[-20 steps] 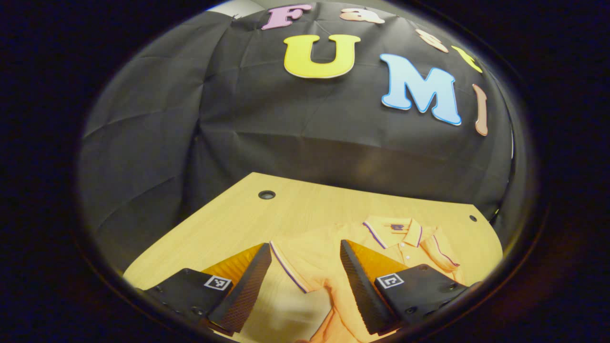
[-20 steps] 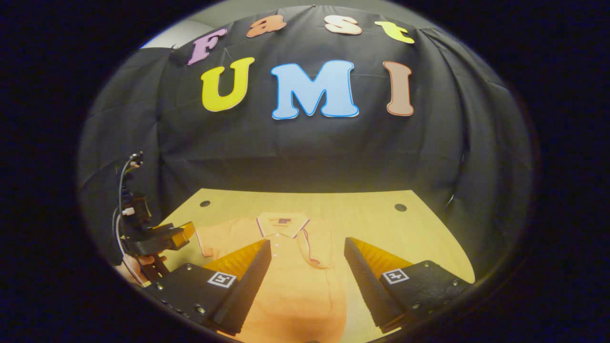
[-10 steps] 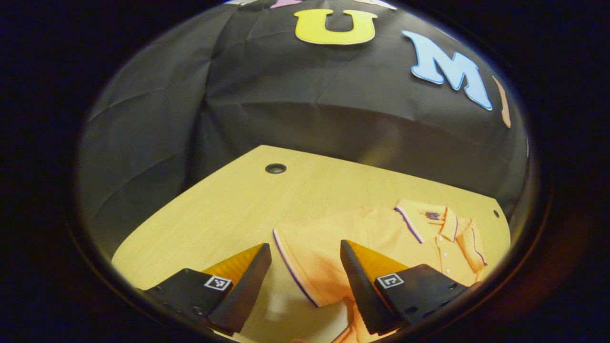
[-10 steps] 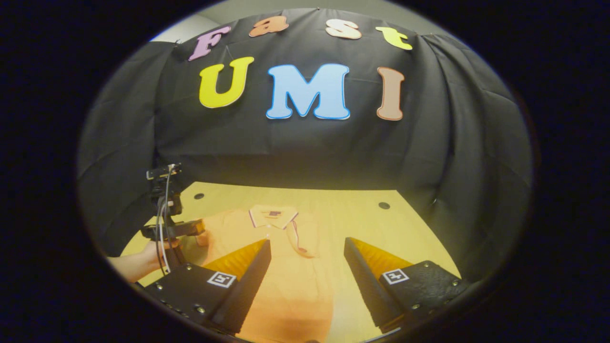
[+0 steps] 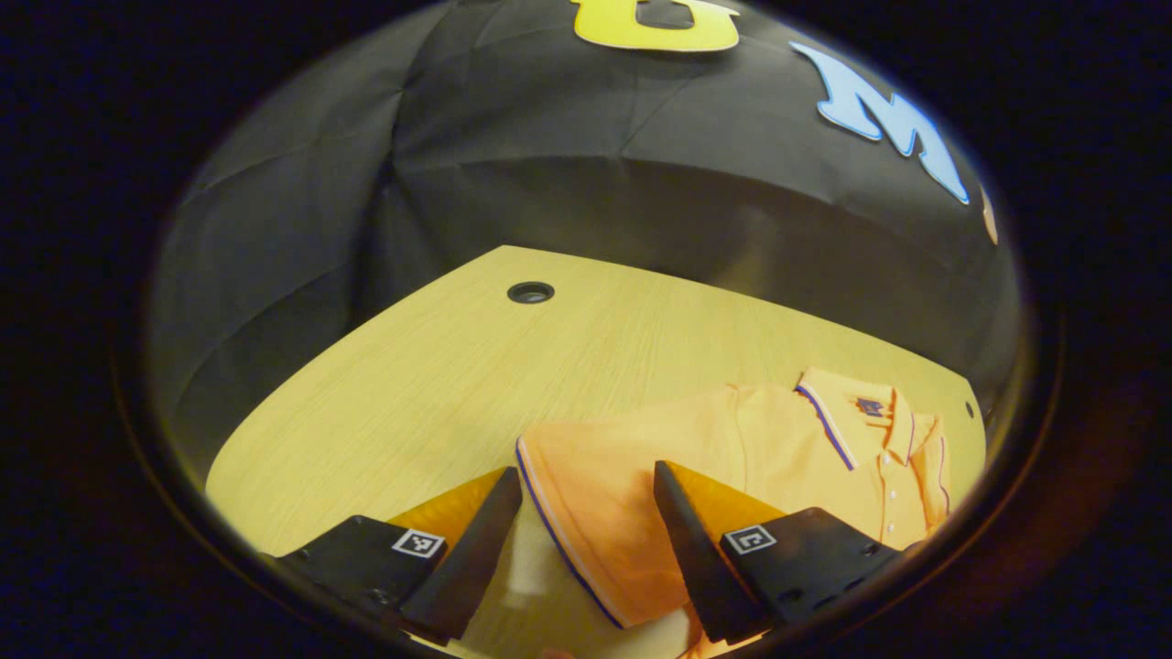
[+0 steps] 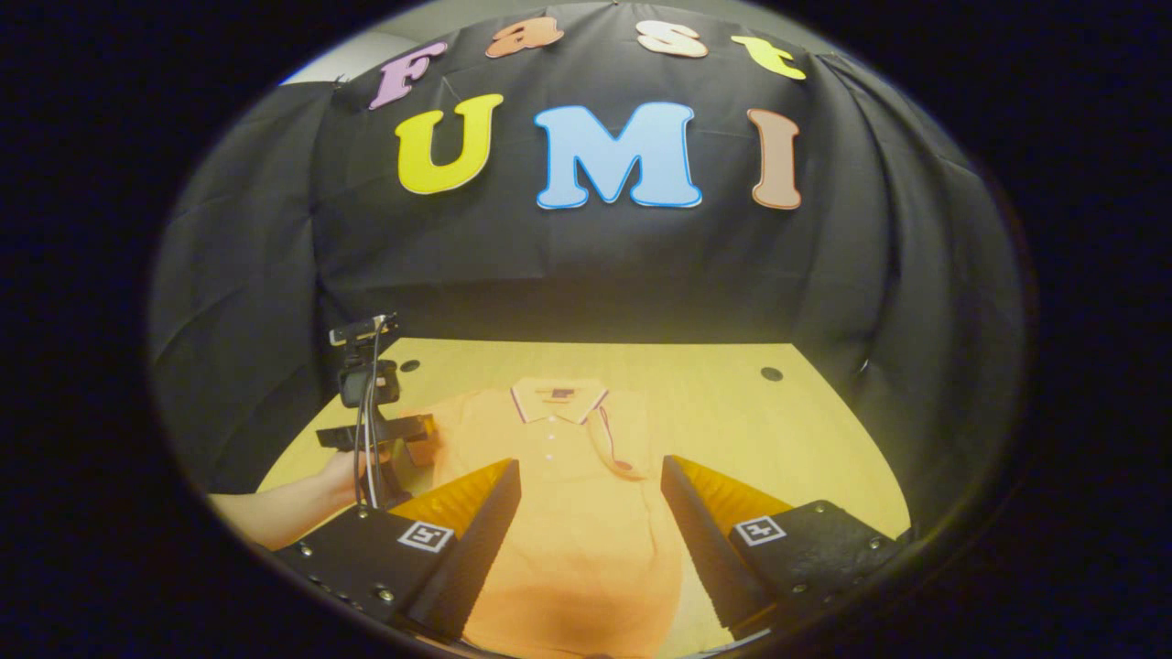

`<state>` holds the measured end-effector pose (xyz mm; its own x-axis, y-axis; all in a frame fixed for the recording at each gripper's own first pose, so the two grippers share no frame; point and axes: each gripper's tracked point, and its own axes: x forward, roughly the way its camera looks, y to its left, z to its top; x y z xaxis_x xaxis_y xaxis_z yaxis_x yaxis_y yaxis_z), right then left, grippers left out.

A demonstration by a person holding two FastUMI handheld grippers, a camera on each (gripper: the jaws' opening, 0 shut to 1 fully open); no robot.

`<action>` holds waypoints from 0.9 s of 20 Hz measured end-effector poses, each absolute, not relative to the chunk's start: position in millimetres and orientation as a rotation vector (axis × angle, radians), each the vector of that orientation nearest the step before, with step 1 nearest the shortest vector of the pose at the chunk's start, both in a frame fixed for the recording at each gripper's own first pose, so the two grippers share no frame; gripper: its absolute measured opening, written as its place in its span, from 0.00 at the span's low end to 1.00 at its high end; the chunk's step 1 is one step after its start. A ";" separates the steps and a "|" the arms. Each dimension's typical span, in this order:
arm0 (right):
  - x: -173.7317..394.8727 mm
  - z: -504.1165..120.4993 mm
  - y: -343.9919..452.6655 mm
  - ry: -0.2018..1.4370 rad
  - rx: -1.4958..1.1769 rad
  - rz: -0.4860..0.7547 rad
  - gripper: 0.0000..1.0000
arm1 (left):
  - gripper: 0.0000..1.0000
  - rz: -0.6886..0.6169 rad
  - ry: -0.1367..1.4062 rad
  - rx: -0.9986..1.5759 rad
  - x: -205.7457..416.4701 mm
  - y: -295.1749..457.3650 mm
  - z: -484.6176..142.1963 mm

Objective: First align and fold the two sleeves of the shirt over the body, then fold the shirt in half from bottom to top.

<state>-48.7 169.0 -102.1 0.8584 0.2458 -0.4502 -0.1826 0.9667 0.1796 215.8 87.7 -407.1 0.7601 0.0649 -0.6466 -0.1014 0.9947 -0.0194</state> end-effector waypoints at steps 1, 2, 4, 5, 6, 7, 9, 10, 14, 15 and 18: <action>-50.7 -102.8 172.0 0.494 0.139 0.230 0.95 | 0.94 0.092 0.709 -0.034 215.5 87.1 -408.8; -51.6 -103.3 174.3 0.496 0.147 0.233 0.95 | 0.94 0.092 0.714 -0.020 216.1 86.0 -410.1; -52.9 -104.8 176.8 0.501 0.155 0.235 0.95 | 0.95 0.094 0.725 0.008 216.2 85.6 -411.7; -53.8 -106.0 175.6 0.503 0.155 0.233 0.95 | 0.94 0.089 0.720 0.005 217.6 83.1 -410.8; -54.5 -105.8 173.8 0.506 0.154 0.231 0.95 | 0.87 0.086 0.720 0.002 218.3 81.2 -410.6; -54.8 -106.7 171.2 0.507 0.161 0.223 0.95 | 0.70 0.076 0.720 0.002 217.7 80.2 -411.6; -54.9 -110.4 167.9 0.515 0.173 0.218 0.95 | 0.45 0.072 0.716 0.004 219.3 78.6 -411.7; -54.9 -112.5 165.1 0.521 0.179 0.221 0.96 | 0.33 0.064 0.721 0.013 219.0 76.7 -412.3; -50.0 -121.0 155.0 0.535 0.216 0.225 0.95 | 0.15 0.045 0.729 0.067 220.3 71.1 -410.7; -49.9 -123.3 150.1 0.536 0.219 0.216 0.95 | 0.07 0.045 0.732 0.072 219.5 70.1 -410.4; -51.7 -129.3 140.2 0.546 0.224 0.201 0.96 | 0.07 0.051 0.724 0.069 218.2 70.0 -405.4</action>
